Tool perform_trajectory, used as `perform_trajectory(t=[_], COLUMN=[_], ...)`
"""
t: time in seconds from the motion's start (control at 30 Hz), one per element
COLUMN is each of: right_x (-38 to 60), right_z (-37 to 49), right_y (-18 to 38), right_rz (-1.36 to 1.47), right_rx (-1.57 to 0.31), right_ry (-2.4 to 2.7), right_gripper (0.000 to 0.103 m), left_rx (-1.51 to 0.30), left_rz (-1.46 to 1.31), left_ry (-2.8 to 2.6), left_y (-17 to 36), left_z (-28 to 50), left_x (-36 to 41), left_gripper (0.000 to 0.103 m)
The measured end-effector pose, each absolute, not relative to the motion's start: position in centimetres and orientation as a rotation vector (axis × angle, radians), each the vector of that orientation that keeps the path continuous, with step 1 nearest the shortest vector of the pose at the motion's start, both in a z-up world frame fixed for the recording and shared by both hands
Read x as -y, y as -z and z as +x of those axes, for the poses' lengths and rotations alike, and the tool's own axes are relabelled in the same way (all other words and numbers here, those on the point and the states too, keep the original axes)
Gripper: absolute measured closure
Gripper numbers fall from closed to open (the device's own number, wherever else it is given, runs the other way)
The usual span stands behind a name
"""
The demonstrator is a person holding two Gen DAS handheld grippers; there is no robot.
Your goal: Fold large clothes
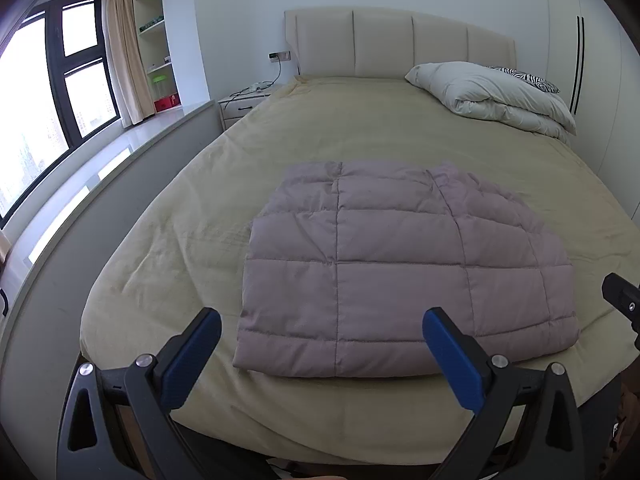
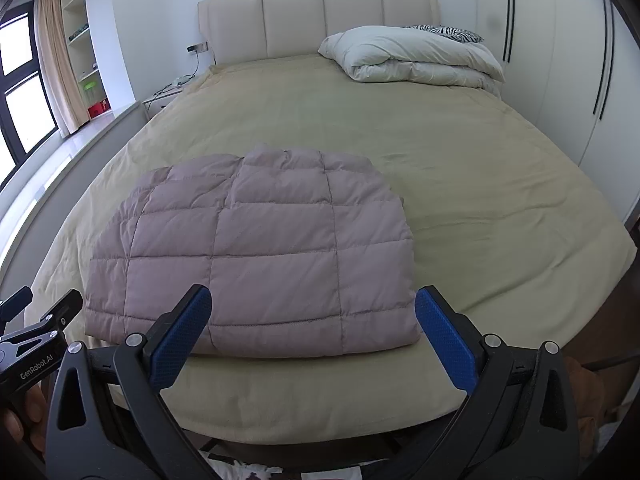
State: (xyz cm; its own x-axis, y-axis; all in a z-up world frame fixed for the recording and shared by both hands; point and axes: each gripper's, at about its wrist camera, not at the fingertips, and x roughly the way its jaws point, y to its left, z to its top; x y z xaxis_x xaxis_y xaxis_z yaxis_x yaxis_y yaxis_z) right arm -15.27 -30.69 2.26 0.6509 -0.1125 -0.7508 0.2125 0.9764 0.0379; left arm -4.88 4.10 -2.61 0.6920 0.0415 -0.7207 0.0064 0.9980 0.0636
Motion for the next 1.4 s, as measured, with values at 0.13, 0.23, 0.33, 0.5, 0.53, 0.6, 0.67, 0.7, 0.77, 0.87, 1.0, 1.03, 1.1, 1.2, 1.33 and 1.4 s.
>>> perform_trajectory(t=[0.13, 0.23, 0.33, 0.5, 0.53, 0.6, 0.67, 0.7, 0.77, 0.87, 1.0, 1.03, 1.1, 1.2, 1.33, 1.4], right_x=[30.60, 30.55, 30.36, 30.27, 30.27, 30.26, 30.28, 30.26, 30.26, 30.23, 30.25, 30.24, 30.24, 30.25, 30.26, 30.24], right_z=[-15.04, -14.91, -14.80, -14.71, -14.71, -14.69, -14.64, -14.65, -14.65, -14.67, -14.65, -14.64, -14.66, -14.65, -14.66, -14.63], right_y=[-2.10, -2.03, -1.87, -1.71, -1.71, -1.70, -1.68, -1.68, -1.69, -1.69, -1.68, -1.68, -1.68, -1.68, -1.69, -1.65], right_rz=[0.124, 0.124, 0.122, 0.121, 0.120, 0.118, 0.118, 0.118, 0.118, 0.117, 0.119, 0.119, 0.117, 0.118, 0.118, 0.115], right_rx=[-0.845, -0.846, -0.850, -0.854, -0.853, -0.853, -0.853, -0.853, -0.853, -0.853, -0.853, -0.854, -0.852, -0.854, -0.853, -0.854], right_ry=[0.181, 0.179, 0.177, 0.173, 0.174, 0.175, 0.175, 0.175, 0.175, 0.175, 0.175, 0.175, 0.175, 0.175, 0.175, 0.176], right_gripper=[0.000, 0.000, 0.000, 0.000, 0.000, 0.000, 0.000, 0.000, 0.000, 0.000, 0.000, 0.000, 0.000, 0.000, 0.000, 0.000], left_rx=[-0.806, -0.807, -0.808, -0.807, -0.808, -0.808, -0.808, -0.808, -0.808, -0.807, -0.809, -0.810, -0.810, -0.811, -0.809, -0.811], left_rz=[0.062, 0.062, 0.061, 0.062, 0.062, 0.062, 0.063, 0.062, 0.062, 0.064, 0.068, 0.069, 0.071, 0.070, 0.071, 0.070], left_ry=[-0.019, -0.019, -0.020, -0.019, -0.019, -0.020, -0.020, -0.020, -0.019, -0.019, -0.016, -0.016, -0.015, -0.015, -0.015, -0.014], left_y=[2.61, 2.63, 2.63, 2.64, 2.64, 2.66, 2.64, 2.64, 2.64, 2.67, 2.91, 2.95, 3.02, 3.02, 3.00, 3.01], left_z=[-4.90, -4.89, -4.89, -4.90, -4.89, -4.90, -4.89, -4.92, -4.92, -4.89, -4.94, -4.95, -4.96, -4.97, -4.98, -4.98], left_x=[-4.06, -4.06, -4.07, -4.06, -4.08, -4.04, -4.03, -4.01, -3.99, -4.01, -3.96, -3.97, -3.94, -3.93, -3.90, -3.91], left_gripper=[0.000, 0.000, 0.000, 0.000, 0.000, 0.000, 0.000, 0.000, 0.000, 0.000, 0.000, 0.000, 0.000, 0.000, 0.000, 0.000])
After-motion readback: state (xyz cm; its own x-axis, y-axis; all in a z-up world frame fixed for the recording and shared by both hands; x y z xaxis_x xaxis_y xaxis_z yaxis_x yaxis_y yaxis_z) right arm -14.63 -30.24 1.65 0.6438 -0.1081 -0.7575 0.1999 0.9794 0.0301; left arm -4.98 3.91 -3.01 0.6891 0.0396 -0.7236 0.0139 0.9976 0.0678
